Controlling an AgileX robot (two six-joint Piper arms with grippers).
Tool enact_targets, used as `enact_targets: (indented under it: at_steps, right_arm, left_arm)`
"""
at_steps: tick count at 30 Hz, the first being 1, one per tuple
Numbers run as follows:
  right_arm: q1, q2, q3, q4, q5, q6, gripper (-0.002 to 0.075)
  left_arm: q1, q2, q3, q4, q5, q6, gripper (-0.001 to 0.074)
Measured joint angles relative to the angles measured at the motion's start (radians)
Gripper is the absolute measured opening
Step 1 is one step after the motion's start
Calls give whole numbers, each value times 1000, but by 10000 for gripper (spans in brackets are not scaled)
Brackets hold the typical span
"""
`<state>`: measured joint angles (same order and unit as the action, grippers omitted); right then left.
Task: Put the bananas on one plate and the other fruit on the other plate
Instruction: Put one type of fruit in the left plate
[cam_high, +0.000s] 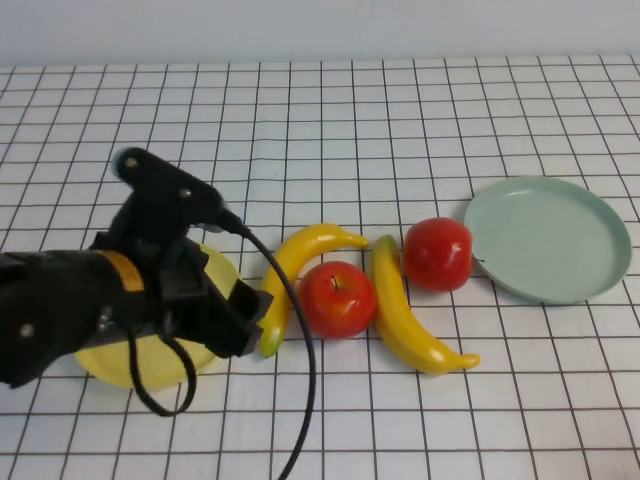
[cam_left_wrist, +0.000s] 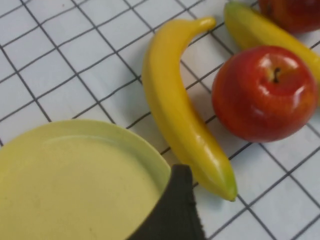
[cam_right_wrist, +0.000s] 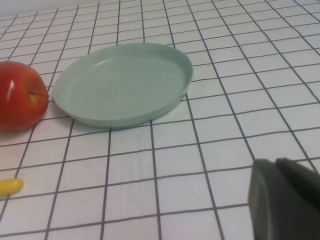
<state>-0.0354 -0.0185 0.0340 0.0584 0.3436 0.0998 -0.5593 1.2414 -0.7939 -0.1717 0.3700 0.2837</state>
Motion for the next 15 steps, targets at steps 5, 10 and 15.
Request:
enact_targets:
  at_steps: [5,10,15]
  right_arm:
    - [0,0,0,2,0,0,-15]
    - [0,0,0,4,0,0,-15]
    - [0,0,0,4,0,0,-15]
  left_arm:
    - [-75,139,-111,361,52,-339,650]
    - [-104,266,-240,426,124,-400,661]
    - [-139,376,-321,387,190,-404,662]
